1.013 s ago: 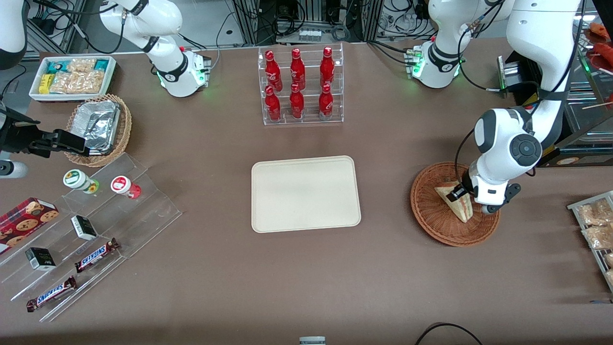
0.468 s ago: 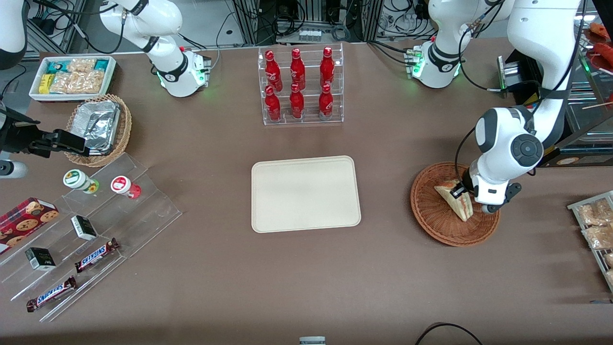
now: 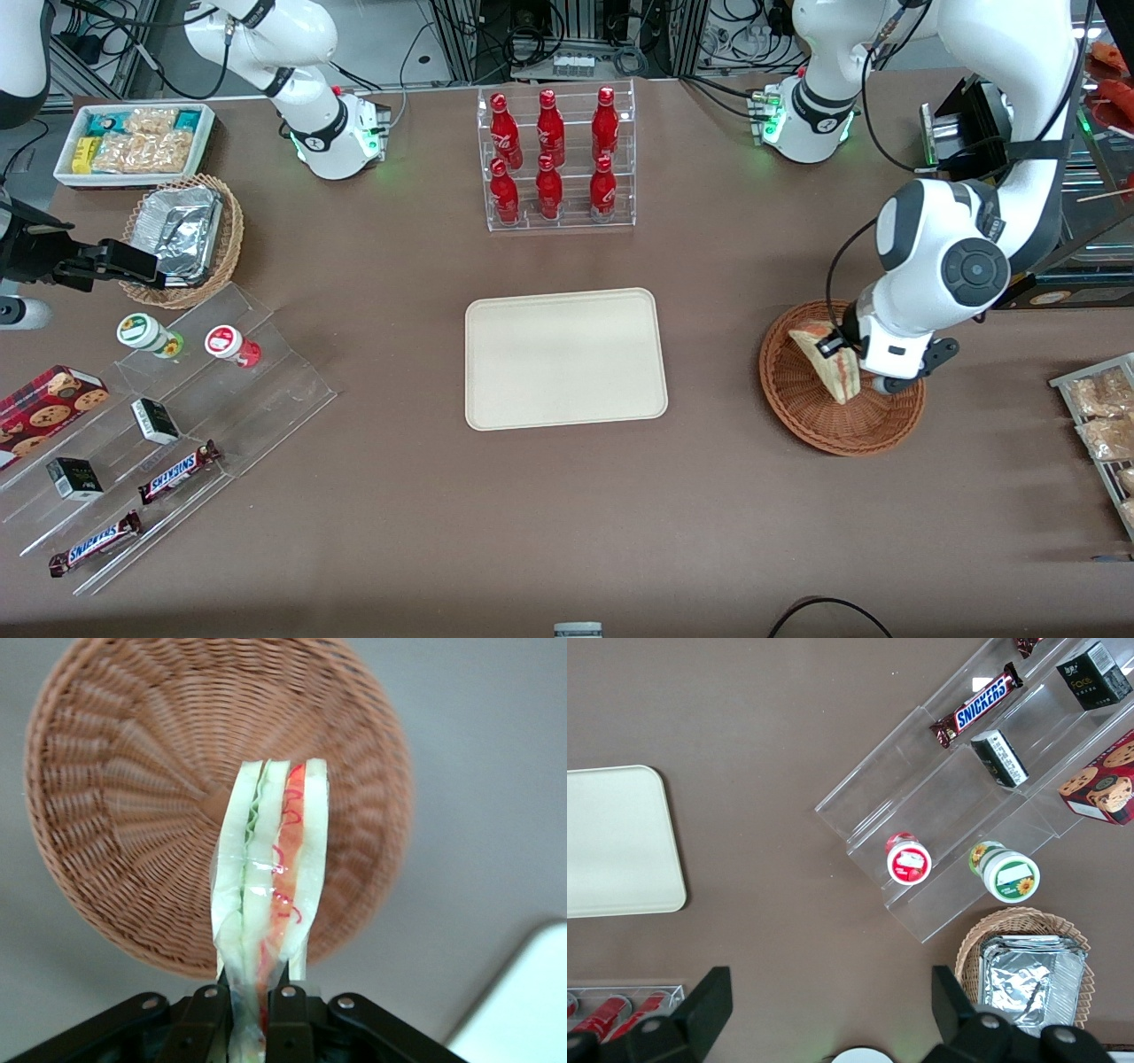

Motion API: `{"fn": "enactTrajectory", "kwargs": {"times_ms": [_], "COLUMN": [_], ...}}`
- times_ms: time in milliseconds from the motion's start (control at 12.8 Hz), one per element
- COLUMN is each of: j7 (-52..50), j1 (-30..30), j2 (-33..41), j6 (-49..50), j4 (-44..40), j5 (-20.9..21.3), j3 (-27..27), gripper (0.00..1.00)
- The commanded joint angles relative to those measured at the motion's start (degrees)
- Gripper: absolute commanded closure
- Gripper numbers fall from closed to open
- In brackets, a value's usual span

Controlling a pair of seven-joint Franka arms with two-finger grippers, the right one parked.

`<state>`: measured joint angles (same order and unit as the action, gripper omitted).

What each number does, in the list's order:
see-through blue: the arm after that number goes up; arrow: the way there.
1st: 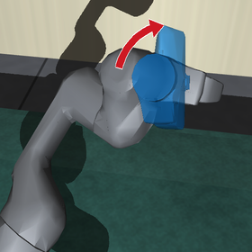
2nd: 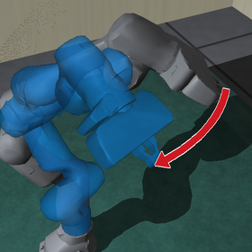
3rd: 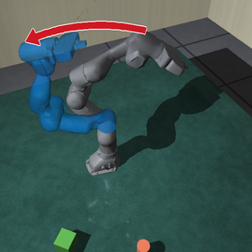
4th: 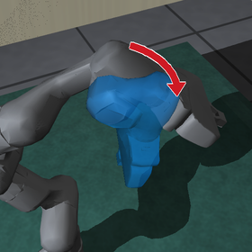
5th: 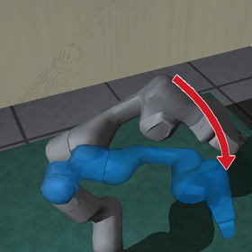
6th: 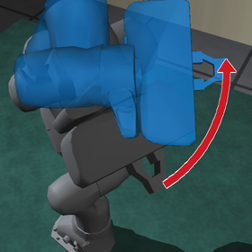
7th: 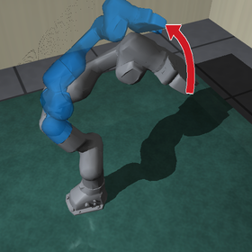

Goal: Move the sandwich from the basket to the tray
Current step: 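Carry the sandwich with the left gripper over the cream tray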

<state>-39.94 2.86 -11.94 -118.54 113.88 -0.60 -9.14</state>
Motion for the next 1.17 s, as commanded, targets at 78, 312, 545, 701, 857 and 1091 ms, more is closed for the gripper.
{"fn": "enactTrajectory", "kwargs": {"times_ms": [78,312,545,701,857,1091], "j7": [2.4,3.46,3.46,2.76,2.06,-5.82], "j1": [0.13,0.13,0.22,0.22,0.74,5.84], "j2": [-0.72,-4.22,-8.35,-11.34,-12.4,-15.91], "j6": [3.41,3.41,3.15,3.32,2.8,2.79], "j4": [-4.36,-7.17,-10.6,-13.23,-13.6,-15.61], "j5": [0.68,0.68,1.21,4.36,4.73,9.45], "j3": [-6.31,-11.59,-15.72,-18.79,-20.47,-20.04], "gripper": [1.0,1.0,1.0,1.0,1.0,1.0]}}
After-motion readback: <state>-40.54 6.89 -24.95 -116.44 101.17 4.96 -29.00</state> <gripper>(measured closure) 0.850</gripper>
